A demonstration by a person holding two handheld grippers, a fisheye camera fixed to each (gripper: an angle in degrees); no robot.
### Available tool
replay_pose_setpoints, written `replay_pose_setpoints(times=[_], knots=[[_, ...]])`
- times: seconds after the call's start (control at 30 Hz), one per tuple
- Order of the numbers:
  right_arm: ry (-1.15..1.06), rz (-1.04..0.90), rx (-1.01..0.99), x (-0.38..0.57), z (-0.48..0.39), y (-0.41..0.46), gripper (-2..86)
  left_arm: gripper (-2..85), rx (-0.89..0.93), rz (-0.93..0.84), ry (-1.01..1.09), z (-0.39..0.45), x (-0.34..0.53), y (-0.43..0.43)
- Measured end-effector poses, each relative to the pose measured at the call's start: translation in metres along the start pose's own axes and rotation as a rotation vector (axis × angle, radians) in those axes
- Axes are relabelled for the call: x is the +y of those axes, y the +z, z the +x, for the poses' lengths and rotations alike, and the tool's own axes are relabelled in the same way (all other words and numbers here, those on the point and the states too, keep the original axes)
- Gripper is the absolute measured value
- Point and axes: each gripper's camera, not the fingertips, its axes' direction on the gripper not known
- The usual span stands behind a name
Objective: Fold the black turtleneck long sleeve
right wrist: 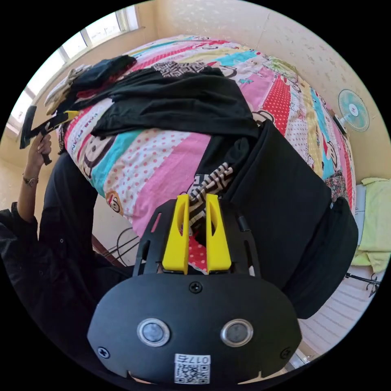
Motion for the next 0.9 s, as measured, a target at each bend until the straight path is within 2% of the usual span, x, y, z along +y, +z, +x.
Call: replay_pose_setpoints(times=[0.1, 0.17, 0.23, 0.27, 0.33, 0.4, 0.43, 0.53, 0.57, 0.73, 0.77, 0.83, 0.9], knots=[[0.034, 0.085, -0.025, 0.006, 0.012, -0.041, 1.9, 13.2, 0.051, -0.134, -0.053, 0.005, -0.023, 0.048], [0.12, 0.195, 0.049, 0.02, 0.036, -0.087, 1.5, 11.9, 0.003, -0.104, -0.07, 0.006, -0.026, 0.043], [0.303, 0.297, 0.228, 0.046, 0.083, -0.134, 1.5, 10.5, 0.012, -0.074, -0.08, 0.011, -0.021, 0.025], [0.354, 0.298, 0.272, 0.052, 0.098, -0.138, 1.6, 10.7, 0.019, -0.068, -0.085, 0.013, -0.019, 0.019], [0.624, 0.217, 0.359, 0.071, 0.16, -0.13, 2.7, 12.6, 0.028, -0.036, -0.119, 0.021, -0.011, -0.006], [0.709, 0.17, 0.365, 0.08, 0.176, -0.119, 5.1, 13.5, 0.041, -0.003, -0.15, 0.025, -0.006, -0.022], [0.724, 0.241, 0.335, 0.083, 0.169, -0.118, 6.6, 13.8, 0.047, 0.006, -0.157, 0.027, -0.005, -0.028], [0.554, 0.458, 0.168, 0.063, 0.123, -0.107, 7.4, 12.8, 0.025, -0.011, -0.164, 0.034, -0.012, -0.031], [0.51, 0.472, 0.128, 0.054, 0.114, -0.101, 7.7, 12.4, 0.018, -0.01, -0.167, 0.035, -0.014, -0.031], [0.178, 0.358, -0.332, -0.042, 0.052, -0.019, 11.7, 8.2, -0.062, -0.028, -0.155, 0.061, -0.029, -0.037], [0.159, 0.329, -0.344, -0.05, 0.045, -0.01, 11.7, 7.6, -0.073, -0.03, -0.152, 0.064, -0.03, -0.037], [0.205, 0.203, -0.17, -0.074, 0.029, 0.032, 10.4, 5.5, -0.083, -0.04, -0.133, 0.073, -0.035, -0.041], [0.249, 0.087, -0.138, -0.085, 0.03, 0.062, 5.4, 4.4, -0.044, -0.066, -0.11, 0.077, -0.04, -0.052]])
